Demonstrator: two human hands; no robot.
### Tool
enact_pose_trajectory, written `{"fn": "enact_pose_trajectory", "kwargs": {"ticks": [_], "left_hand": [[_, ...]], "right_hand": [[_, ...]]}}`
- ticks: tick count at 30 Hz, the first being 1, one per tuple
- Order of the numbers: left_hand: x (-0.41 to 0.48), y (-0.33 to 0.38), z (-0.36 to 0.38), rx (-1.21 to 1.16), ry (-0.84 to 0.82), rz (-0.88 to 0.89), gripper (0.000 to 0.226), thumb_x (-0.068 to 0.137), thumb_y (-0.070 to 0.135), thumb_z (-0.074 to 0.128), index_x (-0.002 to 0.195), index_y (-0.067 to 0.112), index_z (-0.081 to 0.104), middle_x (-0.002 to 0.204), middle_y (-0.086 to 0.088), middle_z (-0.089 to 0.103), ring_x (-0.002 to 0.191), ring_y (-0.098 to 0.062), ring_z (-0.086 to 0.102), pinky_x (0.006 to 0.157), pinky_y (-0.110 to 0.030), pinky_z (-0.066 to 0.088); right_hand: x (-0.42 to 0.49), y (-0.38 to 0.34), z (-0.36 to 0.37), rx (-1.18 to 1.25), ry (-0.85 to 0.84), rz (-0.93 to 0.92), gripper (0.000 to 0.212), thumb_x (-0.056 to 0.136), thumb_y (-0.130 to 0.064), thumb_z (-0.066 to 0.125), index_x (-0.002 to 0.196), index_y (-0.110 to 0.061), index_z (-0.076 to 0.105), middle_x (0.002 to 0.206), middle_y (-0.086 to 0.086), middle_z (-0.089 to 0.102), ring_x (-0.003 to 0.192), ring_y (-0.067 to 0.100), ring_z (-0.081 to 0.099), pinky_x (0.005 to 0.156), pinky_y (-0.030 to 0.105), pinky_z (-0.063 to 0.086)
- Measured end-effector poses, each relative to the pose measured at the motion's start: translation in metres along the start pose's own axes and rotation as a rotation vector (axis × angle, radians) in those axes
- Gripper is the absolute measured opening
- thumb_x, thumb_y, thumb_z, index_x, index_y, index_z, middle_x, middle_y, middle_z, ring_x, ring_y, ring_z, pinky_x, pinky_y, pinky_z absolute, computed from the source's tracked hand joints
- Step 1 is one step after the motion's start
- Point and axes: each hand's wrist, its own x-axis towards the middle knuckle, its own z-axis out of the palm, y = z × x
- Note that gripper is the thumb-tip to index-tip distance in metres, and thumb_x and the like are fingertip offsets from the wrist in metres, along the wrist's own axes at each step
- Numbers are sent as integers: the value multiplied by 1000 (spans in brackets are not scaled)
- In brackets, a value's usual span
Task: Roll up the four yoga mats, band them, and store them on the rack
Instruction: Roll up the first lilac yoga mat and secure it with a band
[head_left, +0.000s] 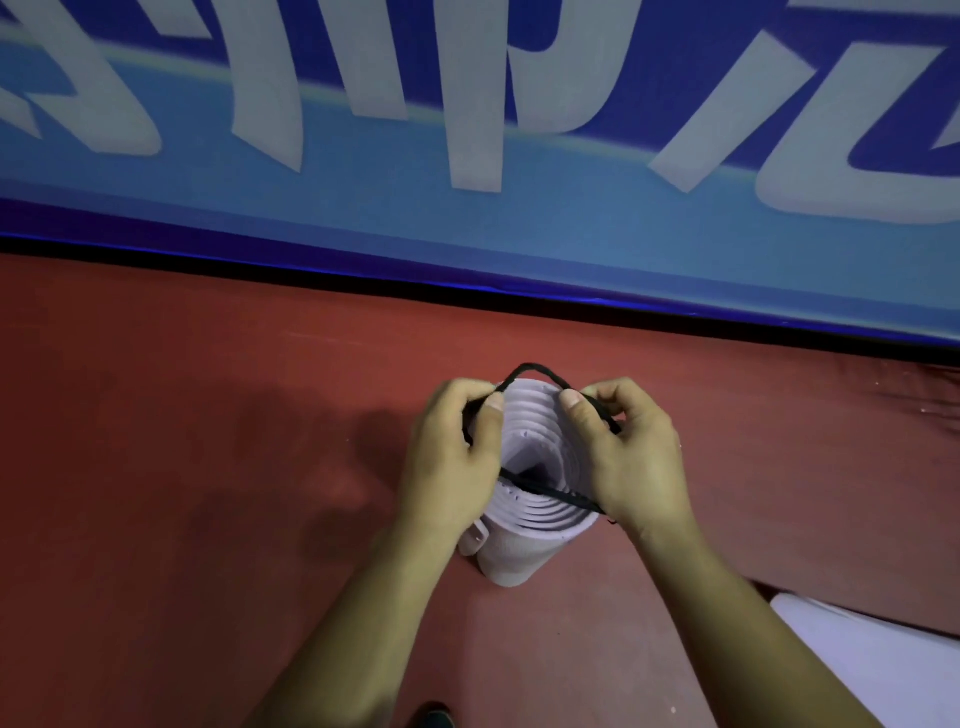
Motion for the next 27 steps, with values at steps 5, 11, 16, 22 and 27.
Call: {"fn": "enact_pose_trajectory", "kwargs": {"ticks": [5,11,16,22,27], "left_hand": [[8,4,-3,94,-8,-130,27,86,50,73,83,28,59,76,15,67,72,2,62,62,-20,47],[7,11,1,116,154,-148,60,93,51,63,57,16,30,48,5,41,50,-17,29,53,-39,33],[9,6,5,-41,213,-299,53,91,48,66,53,21,39,45,3,29,54,-24,28,52,-48,37],[8,-4,4,-246,255,-487,61,86,36,77,46,20,34,50,7,24,56,-18,23,53,-36,26],[5,-7,5,-262,263,-504,60,89,33,75,47,20,34,48,11,25,52,-16,23,52,-33,25]], "right_hand": [[-4,-4,-1,-56,-19,-65,17,96,-36,68,82,-31,59,81,-13,67,77,6,62,65,12,43],[-6,-5,1,-137,-14,-68,26,97,-46,62,79,-30,52,76,-7,61,73,10,57,61,20,40],[-8,-2,2,-140,46,-22,28,98,-47,61,78,-30,51,71,-9,61,68,8,56,60,26,42],[-11,4,6,12,115,126,38,98,-46,62,67,-27,51,54,-16,54,52,2,46,51,15,38],[-14,3,11,49,153,143,25,98,-36,63,75,-25,58,69,-21,64,61,-2,55,58,10,41]]}}
